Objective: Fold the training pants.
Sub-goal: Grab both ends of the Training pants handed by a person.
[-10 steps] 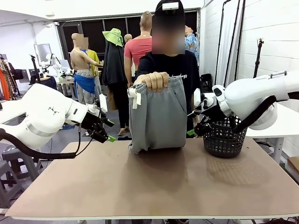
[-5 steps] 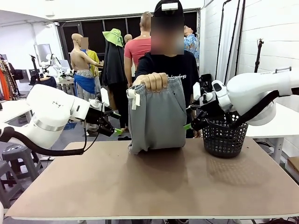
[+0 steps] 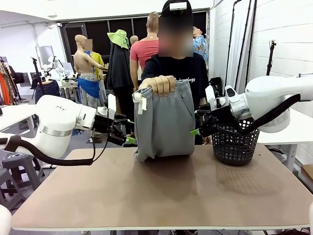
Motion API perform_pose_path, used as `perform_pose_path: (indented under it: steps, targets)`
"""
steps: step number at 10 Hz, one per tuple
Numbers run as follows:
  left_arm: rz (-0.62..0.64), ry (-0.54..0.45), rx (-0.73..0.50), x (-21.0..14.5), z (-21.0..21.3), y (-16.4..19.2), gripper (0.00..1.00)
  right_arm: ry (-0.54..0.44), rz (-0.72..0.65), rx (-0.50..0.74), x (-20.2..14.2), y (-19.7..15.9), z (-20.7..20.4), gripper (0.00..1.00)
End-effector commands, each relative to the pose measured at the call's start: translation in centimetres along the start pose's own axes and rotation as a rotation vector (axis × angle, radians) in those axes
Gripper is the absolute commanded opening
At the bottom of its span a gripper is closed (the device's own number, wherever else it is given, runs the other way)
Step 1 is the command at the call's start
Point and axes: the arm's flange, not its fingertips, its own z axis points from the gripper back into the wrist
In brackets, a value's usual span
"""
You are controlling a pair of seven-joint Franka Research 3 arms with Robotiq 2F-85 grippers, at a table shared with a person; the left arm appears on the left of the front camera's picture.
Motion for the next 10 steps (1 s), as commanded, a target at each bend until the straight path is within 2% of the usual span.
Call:
perform_pose_path:
  steps: [1,4,8,10]
  targets:
    - [-0.005,-0.096,0.002,-0.4,-1.6,0.1,1.00,-0.030,0.017,0.038,-0.2,-0.9,-0.4,1.00]
    - [0.038,-0.209,0.023,0.2,-2.6,-0.9,1.00,-0.064,0.028,0.048,0.2,-0.8,-0.7,1.00]
    - [0.038,-0.247,0.082,1.6,-2.7,-1.4,1.00,-0.094,0.068,0.047,1.8,0.2,-0.6,1.00]
    - [0.021,-0.250,0.094,1.8,-2.8,-0.6,1.00,-0.123,0.082,0.048,1.9,-0.3,-0.9,1.00]
